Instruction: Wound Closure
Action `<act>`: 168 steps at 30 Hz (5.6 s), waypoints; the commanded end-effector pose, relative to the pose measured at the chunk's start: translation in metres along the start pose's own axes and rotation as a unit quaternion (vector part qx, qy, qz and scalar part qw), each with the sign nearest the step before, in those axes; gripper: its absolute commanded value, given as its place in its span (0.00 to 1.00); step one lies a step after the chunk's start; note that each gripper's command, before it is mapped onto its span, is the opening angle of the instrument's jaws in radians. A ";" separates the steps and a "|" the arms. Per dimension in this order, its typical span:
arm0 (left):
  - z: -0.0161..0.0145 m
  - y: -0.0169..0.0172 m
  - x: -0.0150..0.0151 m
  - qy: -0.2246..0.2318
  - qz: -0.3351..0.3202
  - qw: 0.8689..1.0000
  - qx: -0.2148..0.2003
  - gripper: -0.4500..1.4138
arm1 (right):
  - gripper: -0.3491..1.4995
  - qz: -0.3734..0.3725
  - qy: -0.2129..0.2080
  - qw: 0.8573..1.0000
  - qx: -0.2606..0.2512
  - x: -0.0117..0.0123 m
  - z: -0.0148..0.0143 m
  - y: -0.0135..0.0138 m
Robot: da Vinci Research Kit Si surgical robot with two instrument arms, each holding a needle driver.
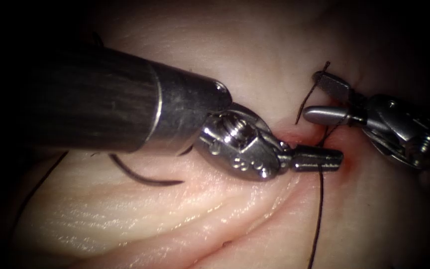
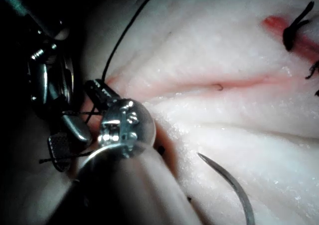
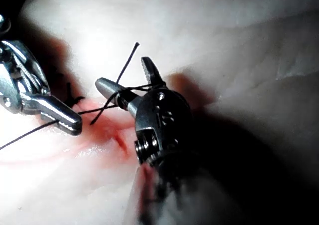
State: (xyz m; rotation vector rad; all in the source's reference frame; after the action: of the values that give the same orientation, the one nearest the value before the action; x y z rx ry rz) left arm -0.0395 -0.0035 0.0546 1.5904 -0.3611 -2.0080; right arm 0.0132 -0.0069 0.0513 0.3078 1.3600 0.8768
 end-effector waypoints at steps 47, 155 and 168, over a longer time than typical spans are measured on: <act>-0.0127 -0.0115 -0.0029 -0.064 -0.098 0.992 0.037 0.00 | 0.00 0.311 0.019 0.942 -0.121 -0.0024 0.0010 -0.0097; -0.0128 -0.0129 0.0095 0.280 -0.287 0.909 0.112 0.00 | 0.00 -0.276 -0.063 0.955 0.094 0.0020 0.0016 -0.0136; -0.0115 -0.0033 0.0106 0.262 -0.316 0.912 0.010 0.00 | 0.00 -0.249 -0.006 0.959 0.133 0.0032 0.0075 -0.0098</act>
State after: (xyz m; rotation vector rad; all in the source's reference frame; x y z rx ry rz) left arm -0.0304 -0.0056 0.0410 2.3678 0.4094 -1.8747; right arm 0.0227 -0.0092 0.0439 0.1691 1.4602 0.2754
